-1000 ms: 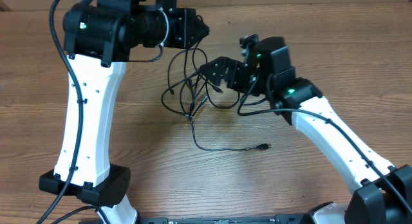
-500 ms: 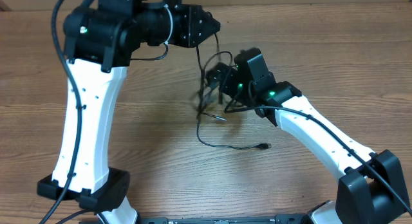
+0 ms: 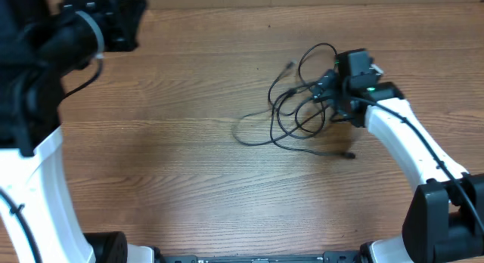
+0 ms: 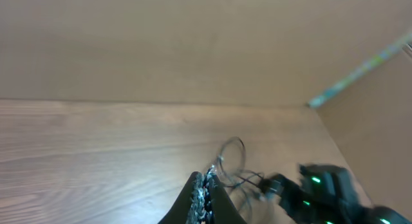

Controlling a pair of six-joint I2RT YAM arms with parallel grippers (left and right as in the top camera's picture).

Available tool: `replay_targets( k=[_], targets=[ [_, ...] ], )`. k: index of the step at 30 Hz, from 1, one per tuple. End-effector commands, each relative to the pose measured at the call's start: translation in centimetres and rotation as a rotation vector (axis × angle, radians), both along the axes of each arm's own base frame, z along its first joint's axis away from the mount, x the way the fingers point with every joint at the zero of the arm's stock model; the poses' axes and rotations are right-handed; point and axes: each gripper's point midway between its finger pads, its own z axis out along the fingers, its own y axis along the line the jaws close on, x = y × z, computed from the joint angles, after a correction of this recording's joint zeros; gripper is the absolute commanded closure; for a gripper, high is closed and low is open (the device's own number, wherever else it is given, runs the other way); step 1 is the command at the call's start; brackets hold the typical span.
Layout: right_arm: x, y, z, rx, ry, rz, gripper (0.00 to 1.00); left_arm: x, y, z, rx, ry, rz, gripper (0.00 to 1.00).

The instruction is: Untangle cables

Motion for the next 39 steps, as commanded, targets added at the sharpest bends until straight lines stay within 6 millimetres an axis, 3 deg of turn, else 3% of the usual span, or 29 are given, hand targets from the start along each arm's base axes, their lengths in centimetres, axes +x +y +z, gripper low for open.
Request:
replay_targets(
  k=[1, 5, 8, 13, 16, 19, 25, 30, 31, 34, 39],
  targets=[
    [-0.4, -1.7, -0.4, -0.036, 0.023, -0.024, 0.0, 0.6, 2.0, -0.3, 0.024, 0.004, 0.059, 0.96],
    [-0.5, -0.8, -0.6, -0.01, 0.038, 0.066, 0.0, 0.6, 2.3, -0.8, 0.032, 0.019, 0.064, 0.93],
    [0.0, 0.4, -0.3, -0.001, 0.017, 0.193, 0.0, 0.8, 2.3, -2.0, 0.031, 0.07, 0.062, 0.75],
    [1.2, 1.3, 1.3, 0.0, -0.04, 0.295, 0.0, 1.5, 2.3, -4.5, 0.024, 0.168, 0.058, 0.66],
    [1.9, 1.6, 4.2, 0.001, -0.099, 0.317, 0.0, 1.8, 1.9, -6.3, 0.017, 0.239, 0.043, 0.57],
    [2.1, 1.7, 7.5, -0.002, -0.162, 0.317, 0.0, 2.1, 0.9, -8.1, 0.0, 0.316, 0.027, 0.36],
    [0.3, 1.5, 13.8, -0.007, -0.291, 0.315, 0.0, 3.6, -1.6, -11.6, 0.067, 0.411, -0.007, 0.1],
    [-2.0, 1.2, 18.4, -0.028, -0.406, 0.33, 0.0, 4.9, -2.6, -15.1, 0.179, 0.49, 0.022, 0.05],
    [-2.4, 1.1, 19.2, -0.028, -0.427, 0.33, 0.0, 5.1, -2.8, -15.9, 0.2, 0.51, 0.024, 0.0],
    [-4.0, 0.9, 22.0, -0.033, -0.51, 0.327, 0.0, 5.4, -4.1, -18.8, 0.271, 0.589, 0.019, 0.0],
    [-6.0, 0.4, 25.1, -0.064, -0.601, 0.323, 0.0, 5.5, -5.6, -22.0, 0.376, 0.667, 0.065, 0.0]
  ],
)
